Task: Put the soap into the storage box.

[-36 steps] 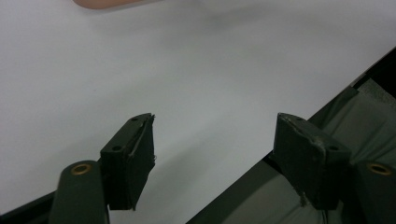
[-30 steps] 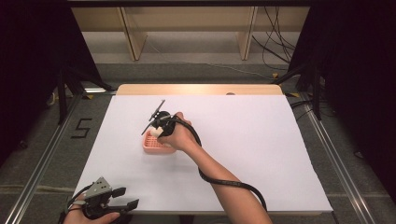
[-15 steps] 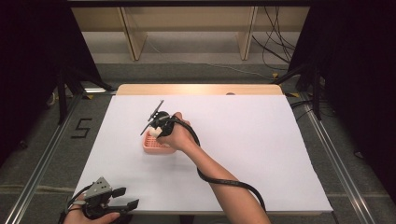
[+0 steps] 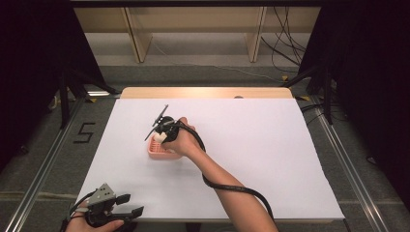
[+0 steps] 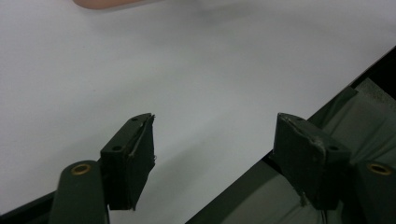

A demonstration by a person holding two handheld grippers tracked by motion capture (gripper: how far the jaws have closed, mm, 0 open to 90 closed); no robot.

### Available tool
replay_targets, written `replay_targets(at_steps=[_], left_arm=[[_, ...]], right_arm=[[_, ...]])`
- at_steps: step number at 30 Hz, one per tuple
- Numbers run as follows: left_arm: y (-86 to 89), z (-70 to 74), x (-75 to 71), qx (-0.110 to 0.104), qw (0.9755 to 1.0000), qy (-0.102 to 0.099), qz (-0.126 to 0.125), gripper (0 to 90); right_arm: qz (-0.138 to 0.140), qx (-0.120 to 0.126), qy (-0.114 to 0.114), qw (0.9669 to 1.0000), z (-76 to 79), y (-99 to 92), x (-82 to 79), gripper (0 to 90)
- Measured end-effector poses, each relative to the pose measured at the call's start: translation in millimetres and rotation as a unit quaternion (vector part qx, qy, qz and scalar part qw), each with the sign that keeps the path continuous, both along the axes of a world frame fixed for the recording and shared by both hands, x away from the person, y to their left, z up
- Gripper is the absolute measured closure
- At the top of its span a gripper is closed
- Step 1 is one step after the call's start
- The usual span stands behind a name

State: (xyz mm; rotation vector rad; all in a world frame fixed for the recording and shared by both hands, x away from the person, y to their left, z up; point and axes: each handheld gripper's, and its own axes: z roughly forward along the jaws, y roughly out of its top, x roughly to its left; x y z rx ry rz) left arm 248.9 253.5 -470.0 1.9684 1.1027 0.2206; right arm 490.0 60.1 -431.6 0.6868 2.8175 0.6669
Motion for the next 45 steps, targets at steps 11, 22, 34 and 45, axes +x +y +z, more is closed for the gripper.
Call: replay_targets(at_steps=[11, 22, 34, 45], left_arm=[[0.0, -0.1, 0.0, 0.000, 1.0000, 0.000, 0.000, 28.9], [0.5, 0.0, 0.0, -0.001, 1.0000, 0.000, 0.001, 28.9], [0.7, 0.0, 0.3, 0.001, 1.0000, 0.003, -0.001, 28.9], [0.0, -0.9, 0.9, 0.006, 1.0000, 0.005, -0.001, 28.9]], right_arm=[[0.000, -0.001, 0.000, 1.0000, -4.2, 0.6, 3.0, 50.5], [0.005, -0.005, 0.002, 1.0000, -8.2, 3.1, 3.6, 48.4], [-0.001, 0.013, -0.011, 0.9999, 7.0, -14.5, -6.4, 36.6], [-0.009, 0.015, -0.013, 0.9998, 12.5, -57.1, -20.3, 36.4]])
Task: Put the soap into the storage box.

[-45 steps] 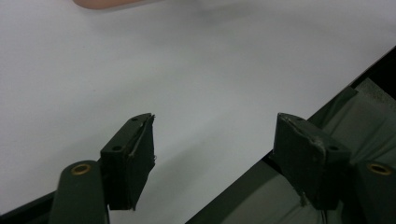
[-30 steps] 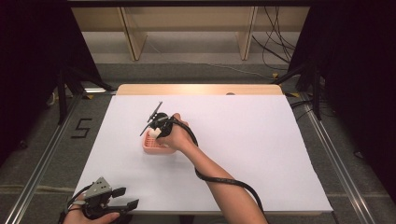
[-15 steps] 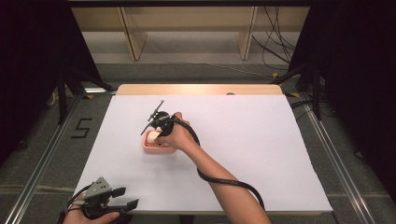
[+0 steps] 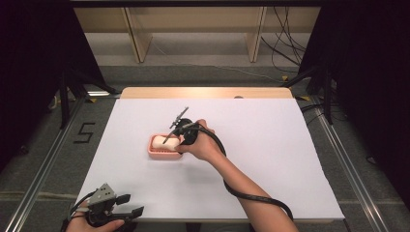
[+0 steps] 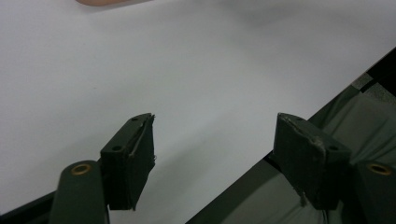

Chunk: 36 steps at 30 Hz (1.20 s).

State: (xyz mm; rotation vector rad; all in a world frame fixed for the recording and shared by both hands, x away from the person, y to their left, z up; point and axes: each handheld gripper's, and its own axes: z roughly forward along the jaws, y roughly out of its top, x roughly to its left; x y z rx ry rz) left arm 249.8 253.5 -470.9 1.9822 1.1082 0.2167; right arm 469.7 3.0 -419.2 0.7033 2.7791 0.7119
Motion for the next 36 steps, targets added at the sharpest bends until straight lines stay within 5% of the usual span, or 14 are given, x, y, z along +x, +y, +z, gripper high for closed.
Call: replay_targets(at_steps=[6, 27, 29, 36], left_arm=[[-1.3, -0.7, -0.2, -0.004, 1.0000, 0.000, 0.004, 28.9], [0.7, -0.5, 1.1, 0.016, 0.9998, 0.005, -0.005, 29.1], [-2.3, -2.1, 0.6, 0.002, 1.0000, -0.003, 0.007, 29.1], [-1.4, -0.7, 0.7, 0.010, 0.9999, -0.001, -0.002, 29.1]], right_arm=[[-0.013, -0.006, -0.002, 0.9999, -3.2, -30.5, -10.3, 36.3], [-0.037, 0.000, -0.012, 0.9992, -24.8, -94.0, -61.6, 36.3], [-0.037, 0.005, -0.018, 0.9991, -28.7, -99.9, -64.4, 36.3], [-0.052, 0.007, -0.015, 0.9985, -33.4, -111.9, -66.1, 36.2]])
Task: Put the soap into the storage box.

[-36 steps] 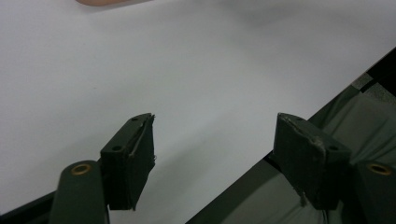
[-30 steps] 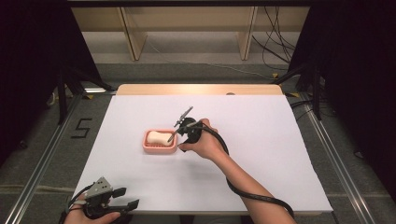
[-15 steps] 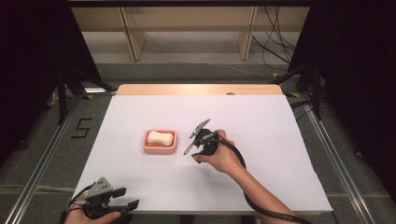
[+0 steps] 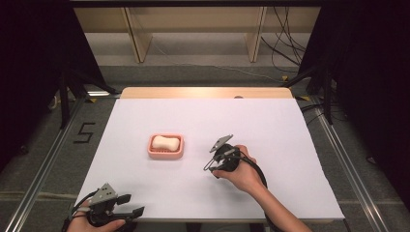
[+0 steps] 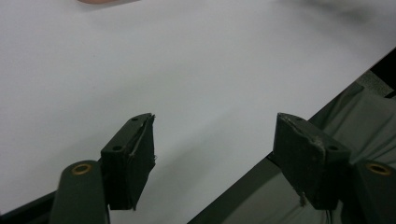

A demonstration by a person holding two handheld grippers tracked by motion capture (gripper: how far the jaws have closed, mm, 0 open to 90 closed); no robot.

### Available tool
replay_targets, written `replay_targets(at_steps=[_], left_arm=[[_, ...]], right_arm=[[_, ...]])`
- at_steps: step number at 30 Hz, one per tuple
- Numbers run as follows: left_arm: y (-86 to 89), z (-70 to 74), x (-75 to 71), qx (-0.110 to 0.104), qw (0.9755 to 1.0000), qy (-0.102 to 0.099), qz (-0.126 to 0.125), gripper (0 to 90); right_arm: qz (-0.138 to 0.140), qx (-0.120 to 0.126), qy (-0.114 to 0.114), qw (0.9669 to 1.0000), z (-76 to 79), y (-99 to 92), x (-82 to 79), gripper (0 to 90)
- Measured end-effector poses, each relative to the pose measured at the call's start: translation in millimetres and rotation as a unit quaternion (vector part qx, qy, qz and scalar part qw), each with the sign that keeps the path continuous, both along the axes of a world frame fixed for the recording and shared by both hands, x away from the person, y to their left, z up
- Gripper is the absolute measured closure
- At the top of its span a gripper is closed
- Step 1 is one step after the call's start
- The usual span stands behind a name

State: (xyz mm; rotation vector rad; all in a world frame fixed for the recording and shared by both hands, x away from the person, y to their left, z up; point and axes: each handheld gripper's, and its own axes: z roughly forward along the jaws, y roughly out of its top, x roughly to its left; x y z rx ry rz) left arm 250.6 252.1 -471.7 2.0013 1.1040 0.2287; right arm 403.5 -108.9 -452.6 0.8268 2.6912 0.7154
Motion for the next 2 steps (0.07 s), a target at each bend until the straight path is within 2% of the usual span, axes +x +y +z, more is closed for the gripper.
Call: replay_targets(at_steps=[2], left_arm=[[0.1, 0.2, 0.1, 0.000, 1.0000, 0.001, -0.001, 29.1]], right_arm=[[0.001, 0.000, 0.000, 1.0000, 0.1, -0.5, 0.3, 36.2]])
